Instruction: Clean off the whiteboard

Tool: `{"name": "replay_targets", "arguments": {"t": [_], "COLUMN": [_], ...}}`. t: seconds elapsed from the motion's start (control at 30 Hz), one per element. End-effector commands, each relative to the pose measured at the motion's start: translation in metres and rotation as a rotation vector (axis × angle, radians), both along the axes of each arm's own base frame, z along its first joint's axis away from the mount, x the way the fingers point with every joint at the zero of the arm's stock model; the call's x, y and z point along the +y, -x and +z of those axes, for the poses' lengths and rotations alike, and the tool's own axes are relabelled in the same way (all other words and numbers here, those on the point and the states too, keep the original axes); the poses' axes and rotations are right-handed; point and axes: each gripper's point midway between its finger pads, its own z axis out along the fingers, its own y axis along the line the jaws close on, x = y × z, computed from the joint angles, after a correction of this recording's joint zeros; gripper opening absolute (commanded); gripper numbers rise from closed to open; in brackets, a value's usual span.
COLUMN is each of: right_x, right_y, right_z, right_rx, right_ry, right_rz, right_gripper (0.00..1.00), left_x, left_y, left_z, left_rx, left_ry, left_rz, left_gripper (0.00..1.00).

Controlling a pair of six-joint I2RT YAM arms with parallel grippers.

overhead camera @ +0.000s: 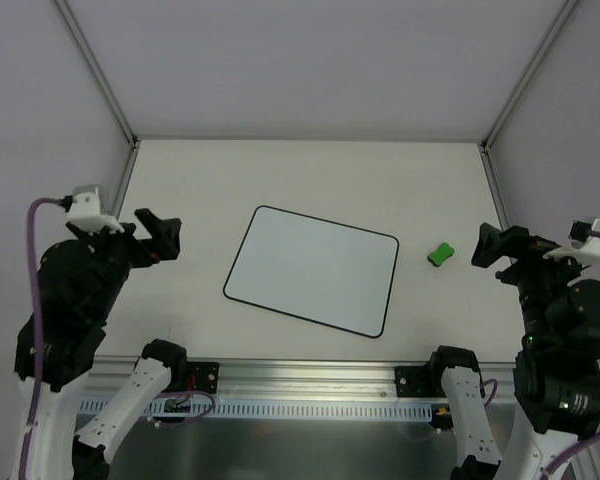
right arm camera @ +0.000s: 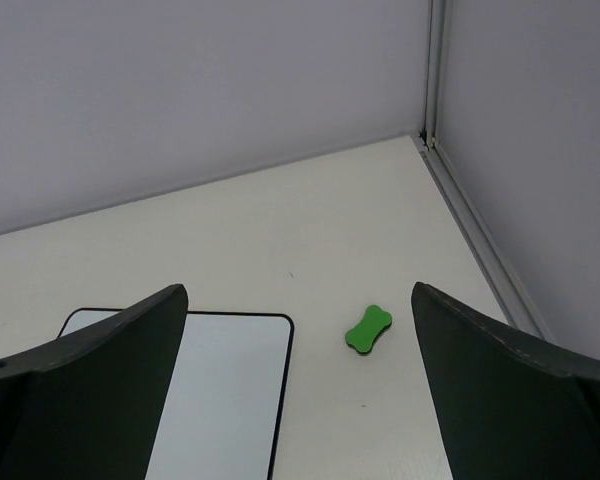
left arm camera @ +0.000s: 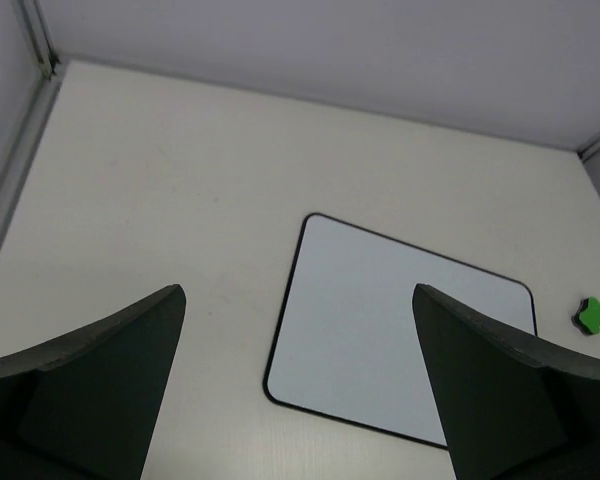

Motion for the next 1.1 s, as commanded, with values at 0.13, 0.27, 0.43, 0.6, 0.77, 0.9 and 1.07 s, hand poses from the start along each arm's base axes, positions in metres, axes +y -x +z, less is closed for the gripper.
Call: {"name": "replay_targets", "arguments": {"t": [0.13,0.27,0.43,0.6,0.77,0.9,1.07], "right_x": [0.012,0.016,0.009,0.008,0.006,0.007,0.009], "right_y": [0.04,0.049,0.062,0.069,0.07,0.069,0.066], "right_z": [0.023,0.018,0.016,0.018,0.016,0.016,0.017], "right_rx": [-0.12,-0.139,-0.172,-0.199,-0.203,-0.214,-0.232], "right_ry": [0.095,0.117,0.133,0.148,0.156,0.155,0.154], "right_rz": [0.079,0.123,0.104,0.106,0.109,0.113,0.116], "right_gripper": [0.99,0.99,0.99,0.99,0.99,0.99,0.99], "left_x": [0.034,0.04,0.048,0.045,0.044,0.042,0.04], "left_y": [0.068,0.085,0.097,0.098,0.095,0.091,0.087], "left_z": [0.046,0.045,0.04,0.034,0.03,0.027,0.021], "left_rx": [-0.208,-0.239,-0.261,-0.254,-0.243,-0.224,-0.203], "left_ry": [-0.069,-0.082,-0.069,-0.05,-0.044,-0.047,-0.05], "left_rz": [0.027,0.024,0.052,0.038,0.04,0.039,0.034], "left_gripper": [0.99,0.99,0.99,0.99,0.99,0.99,0.99]}}
